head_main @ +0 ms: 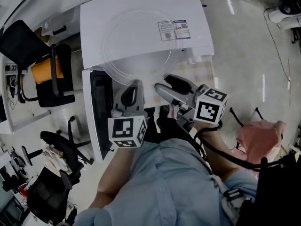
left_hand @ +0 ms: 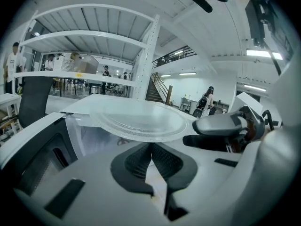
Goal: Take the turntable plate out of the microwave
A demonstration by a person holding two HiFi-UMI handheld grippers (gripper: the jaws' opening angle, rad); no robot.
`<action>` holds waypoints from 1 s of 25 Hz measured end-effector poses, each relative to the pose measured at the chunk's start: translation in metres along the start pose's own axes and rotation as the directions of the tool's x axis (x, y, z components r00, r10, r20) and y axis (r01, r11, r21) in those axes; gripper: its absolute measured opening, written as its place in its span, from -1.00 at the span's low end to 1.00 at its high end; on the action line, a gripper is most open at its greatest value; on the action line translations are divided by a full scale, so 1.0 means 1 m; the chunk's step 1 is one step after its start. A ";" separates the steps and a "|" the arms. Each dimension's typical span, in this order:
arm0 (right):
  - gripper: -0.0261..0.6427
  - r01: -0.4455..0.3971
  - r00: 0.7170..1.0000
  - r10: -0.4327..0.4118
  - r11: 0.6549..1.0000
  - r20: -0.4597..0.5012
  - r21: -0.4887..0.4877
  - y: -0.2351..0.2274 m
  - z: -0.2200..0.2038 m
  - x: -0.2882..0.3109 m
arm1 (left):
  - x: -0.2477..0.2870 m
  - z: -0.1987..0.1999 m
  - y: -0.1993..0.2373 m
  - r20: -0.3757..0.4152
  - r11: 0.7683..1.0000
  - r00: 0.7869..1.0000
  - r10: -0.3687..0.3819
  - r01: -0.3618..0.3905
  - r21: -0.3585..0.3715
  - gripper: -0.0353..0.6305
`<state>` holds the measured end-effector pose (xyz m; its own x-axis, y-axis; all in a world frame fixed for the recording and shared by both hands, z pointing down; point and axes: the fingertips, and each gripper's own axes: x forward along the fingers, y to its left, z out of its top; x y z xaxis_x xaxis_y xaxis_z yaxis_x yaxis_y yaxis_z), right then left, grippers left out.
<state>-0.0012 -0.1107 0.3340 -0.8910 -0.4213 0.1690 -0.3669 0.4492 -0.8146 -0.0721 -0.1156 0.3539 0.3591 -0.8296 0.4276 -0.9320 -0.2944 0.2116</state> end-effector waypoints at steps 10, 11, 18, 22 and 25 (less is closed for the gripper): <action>-0.92 0.179 0.955 -0.213 0.969 -0.206 -0.171 -0.009 -0.025 0.002 | 0.000 -0.001 -0.002 -0.039 1.000 0.999 0.005 -0.004 0.007 -0.87; -0.92 0.185 0.951 -0.223 0.966 -0.215 -0.181 -0.008 -0.023 0.006 | 0.001 -0.002 -0.002 -0.047 1.000 0.999 0.004 -0.003 0.006 -0.87; -0.92 0.209 0.937 -0.256 0.956 -0.239 -0.205 -0.013 -0.007 0.017 | 0.012 0.001 0.003 -0.088 1.000 0.996 -0.009 0.009 0.003 -0.87; -0.92 0.201 0.937 -0.251 0.956 -0.242 -0.213 -0.014 -0.001 0.025 | 0.021 0.008 0.010 -0.093 1.000 0.996 -0.008 0.009 0.006 -0.87; -0.92 0.205 0.935 -0.257 0.954 -0.245 -0.218 -0.017 0.005 0.031 | 0.029 0.012 0.013 -0.096 1.000 0.995 -0.013 0.014 0.008 -0.87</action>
<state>-0.0212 -0.1351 0.3508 -0.8044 -0.3162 0.5029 -0.5908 0.5141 -0.6218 -0.0743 -0.1492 0.3581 0.3746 -0.7763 0.5070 -0.9272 -0.3097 0.2108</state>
